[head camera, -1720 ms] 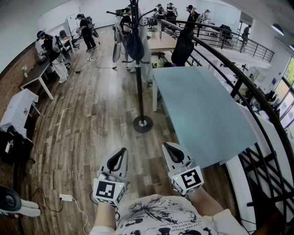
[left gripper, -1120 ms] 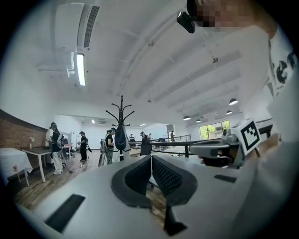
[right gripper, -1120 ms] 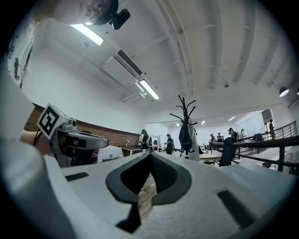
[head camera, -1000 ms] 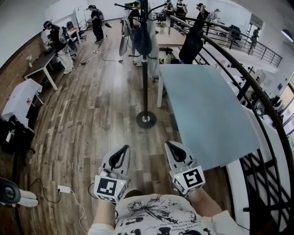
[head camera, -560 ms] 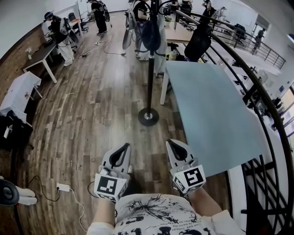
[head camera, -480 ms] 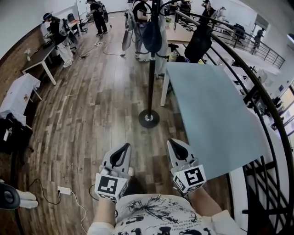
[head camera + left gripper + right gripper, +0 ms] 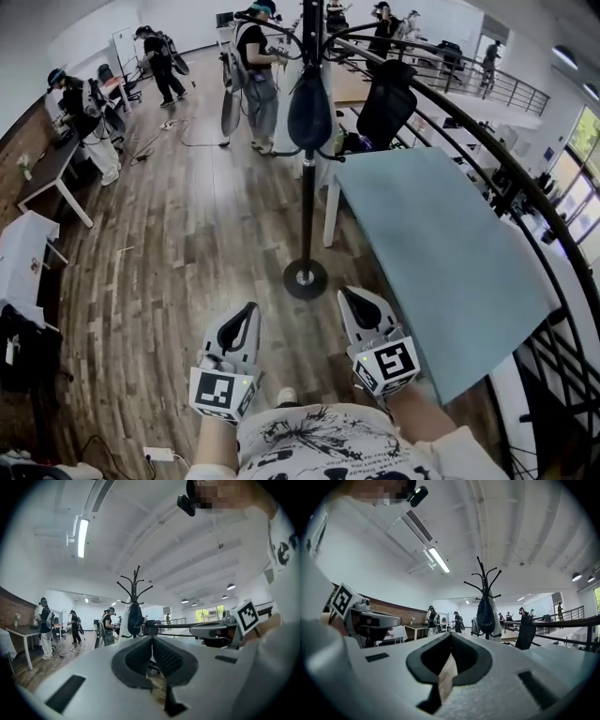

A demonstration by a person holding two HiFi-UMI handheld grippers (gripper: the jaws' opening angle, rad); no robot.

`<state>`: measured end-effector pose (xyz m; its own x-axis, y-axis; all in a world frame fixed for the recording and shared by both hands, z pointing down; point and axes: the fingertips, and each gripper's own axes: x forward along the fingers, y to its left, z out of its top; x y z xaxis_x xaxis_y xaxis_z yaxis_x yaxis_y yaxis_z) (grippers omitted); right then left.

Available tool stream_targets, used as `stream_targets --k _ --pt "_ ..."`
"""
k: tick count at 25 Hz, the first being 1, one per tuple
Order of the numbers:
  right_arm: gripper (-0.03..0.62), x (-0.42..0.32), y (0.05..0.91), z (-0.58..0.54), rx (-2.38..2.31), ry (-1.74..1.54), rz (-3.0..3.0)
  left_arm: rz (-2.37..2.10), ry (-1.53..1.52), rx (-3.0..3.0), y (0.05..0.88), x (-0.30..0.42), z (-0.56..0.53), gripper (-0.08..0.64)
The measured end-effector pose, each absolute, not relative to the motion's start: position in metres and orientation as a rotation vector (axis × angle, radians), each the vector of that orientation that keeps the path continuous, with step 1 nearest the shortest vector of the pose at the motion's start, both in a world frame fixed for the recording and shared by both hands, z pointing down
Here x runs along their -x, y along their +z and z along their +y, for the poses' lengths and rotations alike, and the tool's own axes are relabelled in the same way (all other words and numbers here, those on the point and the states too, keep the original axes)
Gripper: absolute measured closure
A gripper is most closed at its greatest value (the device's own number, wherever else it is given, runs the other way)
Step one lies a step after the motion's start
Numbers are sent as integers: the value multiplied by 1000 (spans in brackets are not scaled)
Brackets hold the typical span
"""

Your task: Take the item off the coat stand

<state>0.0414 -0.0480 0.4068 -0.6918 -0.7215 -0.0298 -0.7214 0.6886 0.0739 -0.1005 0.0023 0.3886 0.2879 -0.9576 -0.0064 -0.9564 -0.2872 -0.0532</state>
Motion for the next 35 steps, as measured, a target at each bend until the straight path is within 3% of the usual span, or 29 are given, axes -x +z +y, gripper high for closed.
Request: stream_targets --k 12,28,30,35 --pt "600 36 399 -189 -1398 -158 -2812 1725 -34 2573 395 190 -136 555" --pt "594 31 346 -386 -1424 -350 -2817 1681 2 2551 380 163 -309 555" --pt "469 31 339 -407 -1411 -354 -2817 1683 5 2542 380 159 -320 555" --pt "446 38 315 -452 -1446 -357 -2828 1707 -35 2529 390 165 -341 555"
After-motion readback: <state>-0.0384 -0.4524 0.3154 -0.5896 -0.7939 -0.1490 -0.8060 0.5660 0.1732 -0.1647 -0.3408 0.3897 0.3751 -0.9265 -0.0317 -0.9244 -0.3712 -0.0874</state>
